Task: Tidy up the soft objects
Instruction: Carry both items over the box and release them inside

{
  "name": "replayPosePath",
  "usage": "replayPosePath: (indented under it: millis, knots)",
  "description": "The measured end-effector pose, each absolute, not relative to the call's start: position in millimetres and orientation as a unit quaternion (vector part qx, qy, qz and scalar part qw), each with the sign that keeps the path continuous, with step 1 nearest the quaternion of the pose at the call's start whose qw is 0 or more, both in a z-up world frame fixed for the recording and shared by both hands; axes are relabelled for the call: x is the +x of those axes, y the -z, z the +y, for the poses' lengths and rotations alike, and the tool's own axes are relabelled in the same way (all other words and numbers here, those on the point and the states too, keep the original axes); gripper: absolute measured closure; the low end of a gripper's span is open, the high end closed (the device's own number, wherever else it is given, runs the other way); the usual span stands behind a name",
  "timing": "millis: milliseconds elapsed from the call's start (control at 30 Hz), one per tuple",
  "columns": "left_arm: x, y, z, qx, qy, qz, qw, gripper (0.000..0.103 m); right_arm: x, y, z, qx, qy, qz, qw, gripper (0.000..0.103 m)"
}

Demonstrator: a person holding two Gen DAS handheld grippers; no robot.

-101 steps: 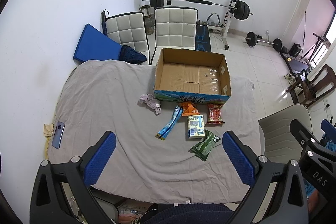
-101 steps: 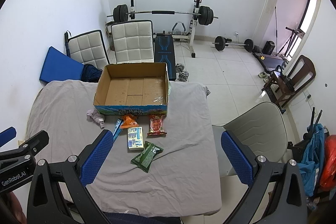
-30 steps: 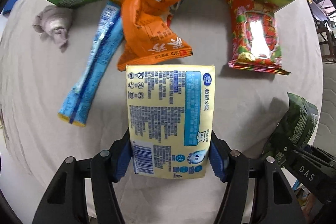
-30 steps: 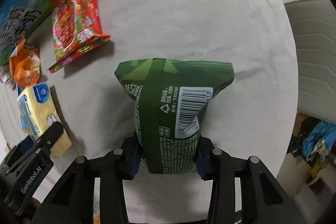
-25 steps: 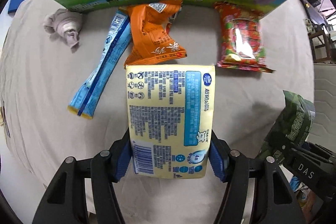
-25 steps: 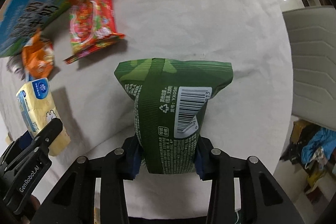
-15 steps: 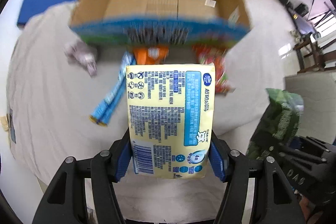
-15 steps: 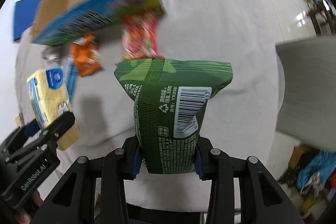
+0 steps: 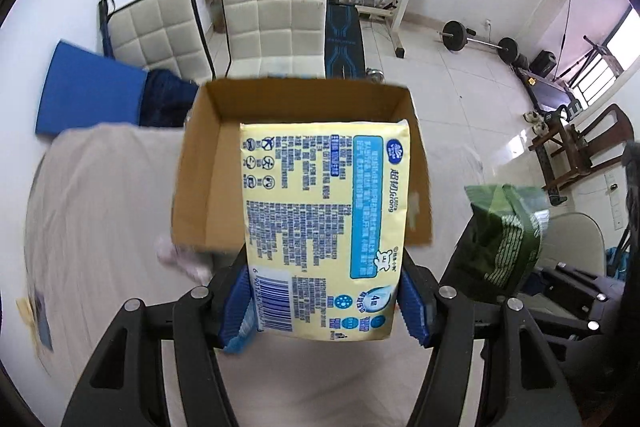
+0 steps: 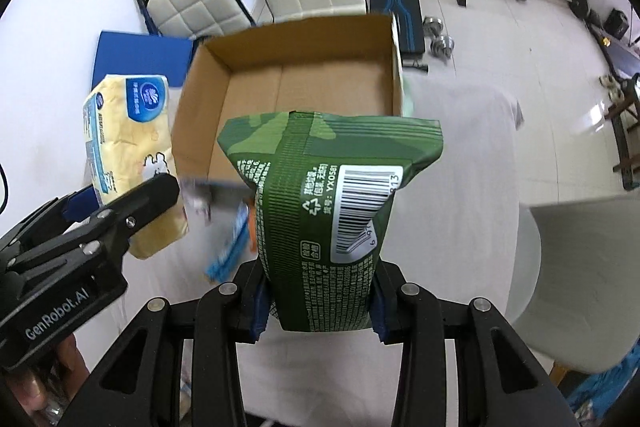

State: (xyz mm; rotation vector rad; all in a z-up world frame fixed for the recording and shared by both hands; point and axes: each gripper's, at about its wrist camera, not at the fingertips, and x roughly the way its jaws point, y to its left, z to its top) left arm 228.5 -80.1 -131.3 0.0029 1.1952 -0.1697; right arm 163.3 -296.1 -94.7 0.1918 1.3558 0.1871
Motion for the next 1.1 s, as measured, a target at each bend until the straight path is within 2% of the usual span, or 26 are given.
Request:
replayPosePath:
  millis: [233,467,733,1100]
  knots:
    - [303.8,160.3,-78.2,0.018,0.077,0.576,0.813,0.042,241.7,116.3,-280.5,0.076,-0.066,0.623,0.776,0.062]
    - [358.9,198.3,-77.8,0.01,0.085,0.608,0.789,0.042,326.5,186.5,-250.2,0.072,-0.059,0.651,0.753,0.062]
    - [409.9,261.7,-78.6,-0.029,0.11,0.671,0.732,0.042,380.2,260.0,-236.6,0.057,-0.051,0.686,0.724,0.062]
    - [430.9,313.3,-96.7,-0.041,0.149,0.722,0.675,0.041,416.4,314.4,-232.2,0.04,-0.045,0.714,0.697,0.061]
